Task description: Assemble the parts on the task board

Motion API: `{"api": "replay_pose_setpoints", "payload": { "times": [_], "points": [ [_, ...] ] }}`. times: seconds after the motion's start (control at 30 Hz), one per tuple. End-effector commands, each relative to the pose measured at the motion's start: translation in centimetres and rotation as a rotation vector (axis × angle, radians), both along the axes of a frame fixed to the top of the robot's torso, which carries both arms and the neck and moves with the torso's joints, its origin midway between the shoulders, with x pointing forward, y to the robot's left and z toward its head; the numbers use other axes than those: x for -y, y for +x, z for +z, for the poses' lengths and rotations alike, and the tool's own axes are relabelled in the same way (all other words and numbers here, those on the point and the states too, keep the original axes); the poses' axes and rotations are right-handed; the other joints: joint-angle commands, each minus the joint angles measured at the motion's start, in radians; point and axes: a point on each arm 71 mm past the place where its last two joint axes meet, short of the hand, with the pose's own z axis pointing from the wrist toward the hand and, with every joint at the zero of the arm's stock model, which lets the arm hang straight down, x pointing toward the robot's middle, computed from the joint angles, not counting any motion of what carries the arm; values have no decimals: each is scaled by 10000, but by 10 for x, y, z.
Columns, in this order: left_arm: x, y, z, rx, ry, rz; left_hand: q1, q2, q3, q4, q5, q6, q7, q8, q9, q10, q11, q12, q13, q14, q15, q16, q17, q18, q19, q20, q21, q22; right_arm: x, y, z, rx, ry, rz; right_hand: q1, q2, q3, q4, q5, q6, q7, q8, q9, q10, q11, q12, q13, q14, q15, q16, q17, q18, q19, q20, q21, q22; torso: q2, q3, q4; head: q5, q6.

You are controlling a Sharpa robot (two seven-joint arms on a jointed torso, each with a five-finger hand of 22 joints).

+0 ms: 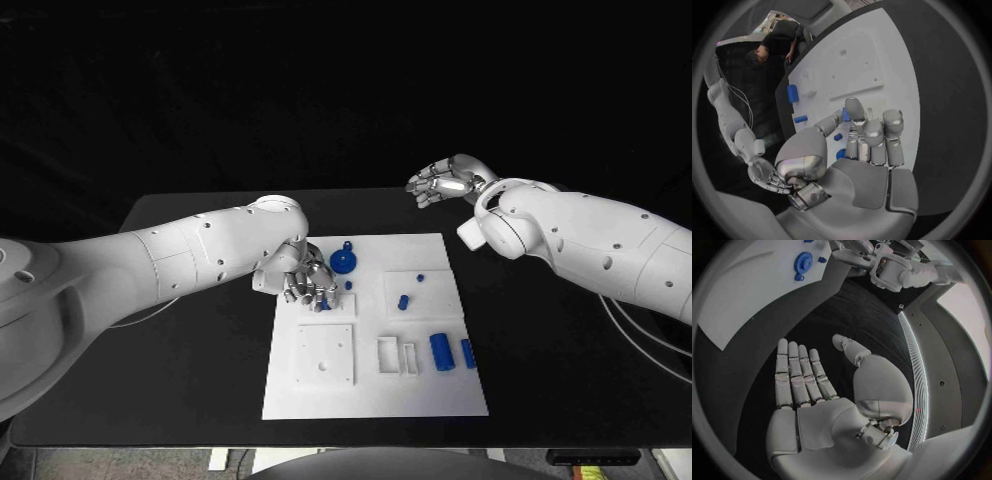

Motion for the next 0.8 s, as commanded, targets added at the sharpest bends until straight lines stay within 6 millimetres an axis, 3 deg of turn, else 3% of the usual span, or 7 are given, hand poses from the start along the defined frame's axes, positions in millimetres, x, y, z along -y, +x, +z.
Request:
{"api": "replay_pose_setpoints", "payload": {
  "times": [0.03, 0.07, 0.2, 0.4, 0.47, 0.8],
  "points": [
    [5, -2, -2, -101, -109, -55, -289, 256, -409, -416, -32, 99, 4, -113, -79, 80, -2, -45, 34, 93, -161, 47, 37, 203, 60, -1080, 104, 3, -1, -1, 0, -28, 28, 146, -80, -3, -42, -5, 59, -54, 269, -69, -12, -15, 46, 46, -12, -39, 28, 50, -12, 153, -79, -18, -69, -9, 3, 5, 4, -3, -8],
    [5, -2, -2, -102, -108, -54, -402, 253, -734, -590, -15, 107, 3, -140, -107, 70, -7, -55, 40, 81, -170, 43, 45, 217, 25, -1086, 103, 10, -2, -1, 0, -27, 28, 143, -80, -4, -42, -5, 60, -54, 270, -69, -12, -15, 46, 46, -12, -40, 28, 50, -13, 153, -79, -18, -69, -9, 4, 5, 6, -4, -9],
    [4, -2, -2, -100, -100, -29, -555, 147, -1063, -629, -24, 141, -11, -193, -177, 72, -24, -76, 48, 72, -189, 23, 52, 248, -18, -1099, 67, -4, -2, -1, -1, -38, 27, 155, -82, -11, -48, -7, 61, -65, 274, -74, -17, -20, 48, 46, -20, -46, 31, 50, -20, 153, -84, -17, -73, -11, -2, 7, 4, 2, -14],
    [3, -1, -2, -61, -106, 27, -851, -60, -1334, -419, -37, 165, -16, -258, -258, 73, -30, -102, 55, 63, -196, 5, 64, 271, -39, -1101, 30, -28, -1, -1, -2, -56, 21, 144, -85, -13, -53, -7, 63, -72, 276, -76, -20, -26, 50, 44, -27, -52, 33, 49, -26, 153, -89, -15, -76, -13, -1, 6, 3, -3, -16],
    [3, -1, -2, -55, -108, 31, -1057, -63, -1429, -247, -39, 174, -18, -283, -286, 70, -33, -114, 60, 55, -200, -1, 72, 281, -53, -1102, 14, -37, -1, -1, -2, -63, 22, 146, -86, -13, -53, -7, 63, -73, 277, -76, -21, -27, 51, 44, -28, -53, 33, 49, -27, 153, -90, -15, -76, -13, -2, 5, -1, -2, -14],
    [0, 0, -2, -16, -88, 122, -1116, -70, -1445, -204, -38, 181, -24, -296, -301, 70, -39, -118, 66, 52, -207, -2, 80, 298, -62, -1109, 11, -37, 0, -1, -2, -72, 17, 131, -89, -14, -59, -7, 65, -77, 279, -77, -24, -31, 53, 45, -36, -58, 35, 51, -34, 153, -93, -14, -79, -15, 1, 9, -2, -5, -7]
  ]
}}
